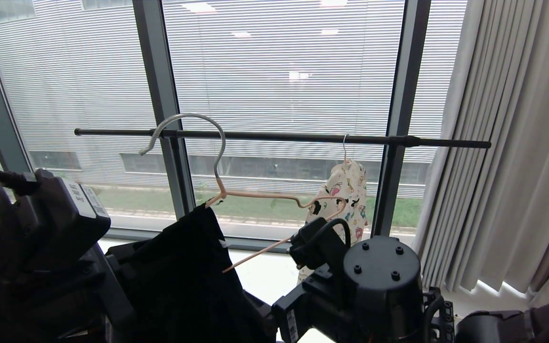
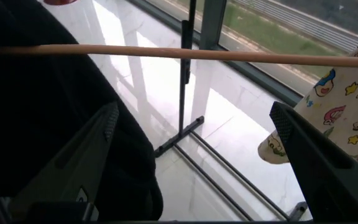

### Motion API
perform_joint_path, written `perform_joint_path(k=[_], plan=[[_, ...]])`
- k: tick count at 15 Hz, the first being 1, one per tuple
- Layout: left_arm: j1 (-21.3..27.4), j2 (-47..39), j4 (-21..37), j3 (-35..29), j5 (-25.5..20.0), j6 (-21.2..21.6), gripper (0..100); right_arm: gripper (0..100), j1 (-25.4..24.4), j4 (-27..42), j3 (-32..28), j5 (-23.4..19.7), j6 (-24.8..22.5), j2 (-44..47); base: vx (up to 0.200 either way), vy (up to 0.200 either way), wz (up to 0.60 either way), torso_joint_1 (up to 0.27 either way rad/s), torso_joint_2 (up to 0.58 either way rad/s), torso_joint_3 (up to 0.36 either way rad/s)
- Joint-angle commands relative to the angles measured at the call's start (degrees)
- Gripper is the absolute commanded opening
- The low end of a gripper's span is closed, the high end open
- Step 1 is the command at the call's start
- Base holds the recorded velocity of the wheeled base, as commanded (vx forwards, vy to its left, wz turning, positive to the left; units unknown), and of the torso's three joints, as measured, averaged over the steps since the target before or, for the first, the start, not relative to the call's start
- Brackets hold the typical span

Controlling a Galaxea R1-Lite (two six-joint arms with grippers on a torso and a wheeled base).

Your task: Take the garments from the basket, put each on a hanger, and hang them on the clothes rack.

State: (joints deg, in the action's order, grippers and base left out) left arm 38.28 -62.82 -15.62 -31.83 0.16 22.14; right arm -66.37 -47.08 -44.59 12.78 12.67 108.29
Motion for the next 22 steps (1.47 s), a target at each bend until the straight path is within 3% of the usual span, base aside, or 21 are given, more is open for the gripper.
perform_joint_path(k=[1, 5, 8, 11, 14, 17, 22], plan=[[0.04, -0.20, -0.03, -0.07, 0.02, 0.01, 0, 100, -4.30, -0.03, 0.03, -0.82, -0.10, 0.78, 0.000, 0.000, 0.00, 0.000, 0.00, 0.000], [0.13, 0.15, -0.03, -0.34, 0.02, 0.01, 0, 100, -5.70, -0.03, -0.06, -1.09, -1.68, 2.80, 0.000, 0.000, 0.00, 0.000, 0.00, 0.000], [2.06, 0.06, -0.03, -1.48, 0.72, 0.01, 0, 100, -2.98, 0.06, 0.21, -0.47, -1.77, 4.39, 0.000, 0.000, 0.00, 0.000, 0.00, 0.000], [1.80, 0.06, -0.03, -1.48, 0.98, -0.08, 0, 100, 0.36, 0.23, 4.87, 2.43, -6.87, 4.21, 0.000, 0.000, 0.00, 0.000, 0.00, 0.000], [1.71, -0.38, -0.03, -0.87, 5.11, -2.27, 0, 100, 7.13, 0.23, 8.65, 3.22, -9.68, 1.13, 0.000, 0.000, 0.00, 0.000, 0.00, 0.000], [1.80, -0.02, -0.03, 0.45, 5.99, -3.42, 0, 100, 15.48, 0.23, 8.65, 3.22, -12.23, -1.15, 0.000, 0.000, 0.00, 0.000, 0.00, 0.000], [2.94, 2.26, 0.06, 3.44, 5.82, -2.98, 0, 100, 23.47, 0.15, 7.85, 3.13, -15.48, -1.85, 0.000, 0.000, 0.00, 0.000, 0.00, 0.000]])
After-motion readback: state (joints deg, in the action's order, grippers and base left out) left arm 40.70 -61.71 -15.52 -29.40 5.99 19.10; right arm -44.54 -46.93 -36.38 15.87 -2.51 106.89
